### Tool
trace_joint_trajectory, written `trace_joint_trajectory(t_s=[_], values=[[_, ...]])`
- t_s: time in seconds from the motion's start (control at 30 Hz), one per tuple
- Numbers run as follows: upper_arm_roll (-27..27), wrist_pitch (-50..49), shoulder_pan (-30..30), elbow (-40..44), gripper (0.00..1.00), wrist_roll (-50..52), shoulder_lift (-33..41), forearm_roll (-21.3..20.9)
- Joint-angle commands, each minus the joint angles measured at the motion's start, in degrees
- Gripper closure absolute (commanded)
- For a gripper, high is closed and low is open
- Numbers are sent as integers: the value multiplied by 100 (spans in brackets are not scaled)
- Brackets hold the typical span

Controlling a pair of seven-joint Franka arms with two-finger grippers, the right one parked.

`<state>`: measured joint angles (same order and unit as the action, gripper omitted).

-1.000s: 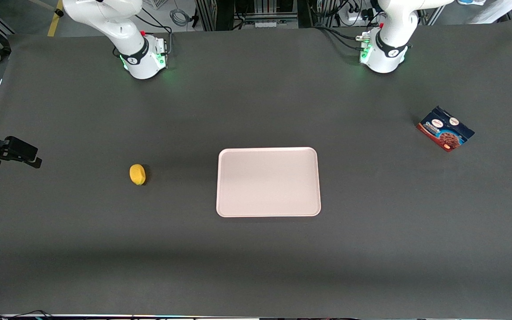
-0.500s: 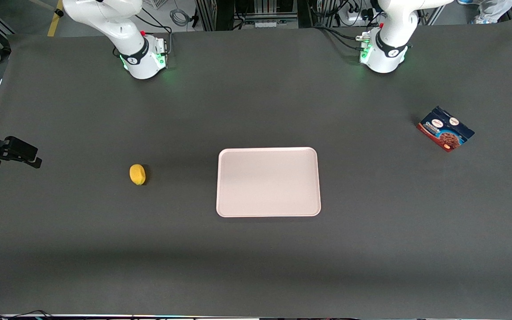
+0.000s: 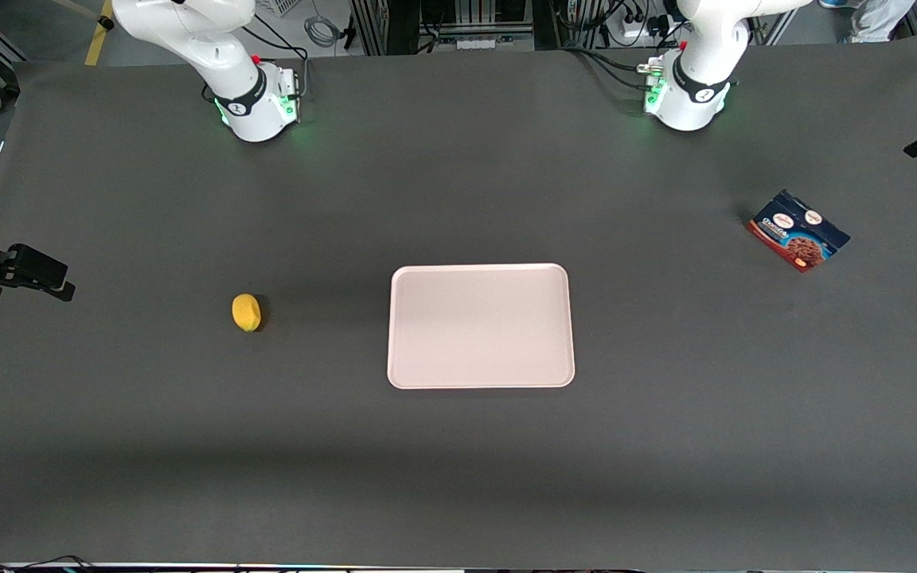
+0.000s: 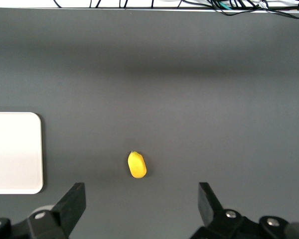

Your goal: Place cookie box on tray

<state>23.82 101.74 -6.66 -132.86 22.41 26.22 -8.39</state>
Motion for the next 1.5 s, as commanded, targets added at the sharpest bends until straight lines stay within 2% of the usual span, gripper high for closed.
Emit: trace_joint_trajectory(t_s=[0.0, 0.1, 0.27, 0.47, 0.67, 1.07, 1.47], values=[[70, 294, 24, -372, 0, 18, 226, -136], [96, 434, 24, -442, 0, -184, 173, -215], [509, 821, 95, -679, 0, -545, 138, -233], [545, 1119, 86, -1004, 0, -449, 216, -233], [536, 1366, 332, -1172, 0, 465, 225, -233], [536, 1884, 429, -1251, 0, 264, -170, -233], [483, 1920, 762, -1110, 0, 483, -512, -198]])
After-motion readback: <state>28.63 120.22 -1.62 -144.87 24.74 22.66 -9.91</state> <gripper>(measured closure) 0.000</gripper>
